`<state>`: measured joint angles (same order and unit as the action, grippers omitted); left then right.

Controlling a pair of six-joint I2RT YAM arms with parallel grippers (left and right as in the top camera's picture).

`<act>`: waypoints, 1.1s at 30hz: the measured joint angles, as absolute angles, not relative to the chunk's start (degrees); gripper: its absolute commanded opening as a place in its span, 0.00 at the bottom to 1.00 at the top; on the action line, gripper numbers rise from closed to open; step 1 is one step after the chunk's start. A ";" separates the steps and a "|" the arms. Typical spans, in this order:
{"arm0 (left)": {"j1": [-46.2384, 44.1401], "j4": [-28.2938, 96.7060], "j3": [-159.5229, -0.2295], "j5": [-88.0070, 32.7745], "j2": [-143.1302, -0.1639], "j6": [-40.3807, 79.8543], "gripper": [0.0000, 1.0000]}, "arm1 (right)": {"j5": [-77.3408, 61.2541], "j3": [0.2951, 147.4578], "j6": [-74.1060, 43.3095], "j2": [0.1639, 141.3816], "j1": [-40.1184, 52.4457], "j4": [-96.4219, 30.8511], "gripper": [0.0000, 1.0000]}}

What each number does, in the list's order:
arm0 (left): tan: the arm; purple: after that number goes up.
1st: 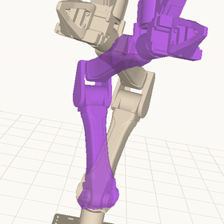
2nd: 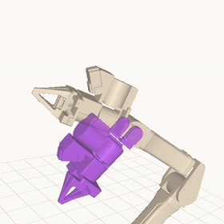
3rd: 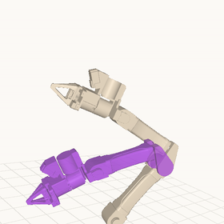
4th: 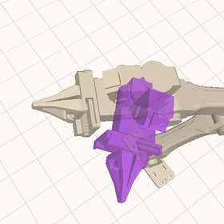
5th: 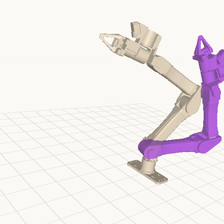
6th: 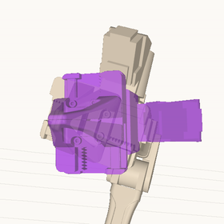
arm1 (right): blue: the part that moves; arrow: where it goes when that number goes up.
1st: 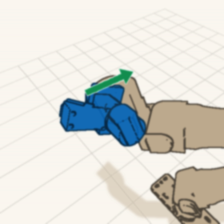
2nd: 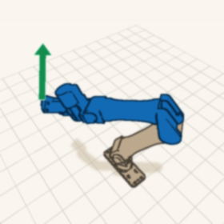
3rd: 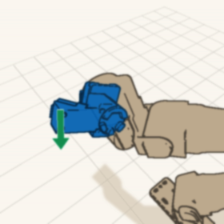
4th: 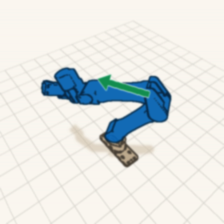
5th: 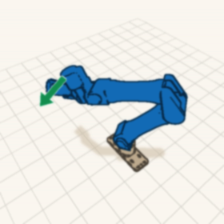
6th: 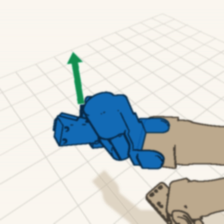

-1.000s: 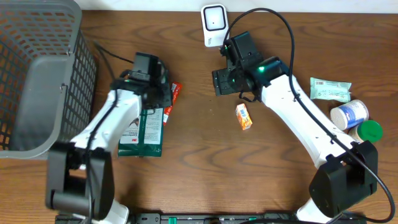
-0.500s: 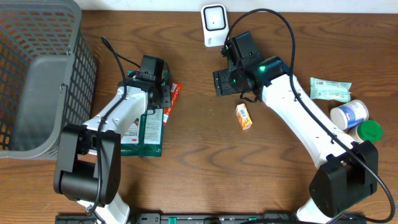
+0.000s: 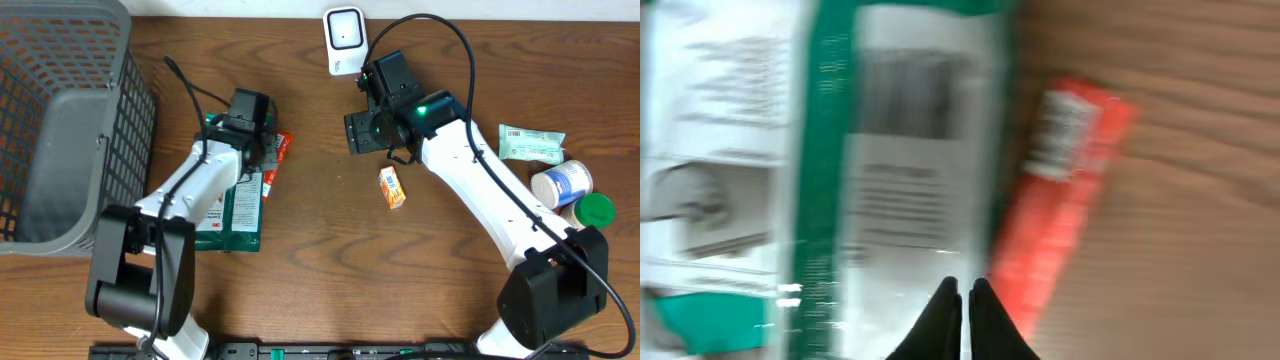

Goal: Scan the item barcode
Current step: 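Set the Kleenex pack down mid-table and release it, then lower the left gripper onto the red snack stick beside the wipes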

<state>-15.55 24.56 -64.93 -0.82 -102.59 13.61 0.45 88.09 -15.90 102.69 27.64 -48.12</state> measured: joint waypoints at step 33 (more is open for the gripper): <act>-19.94 20.60 -64.90 0.36 -108.55 14.81 0.08 | 1.96 88.09 -15.90 102.72 22.41 -49.47 0.74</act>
<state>-19.94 20.60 -64.90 0.36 -108.55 14.81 1.96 88.09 -15.90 102.72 22.41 -49.47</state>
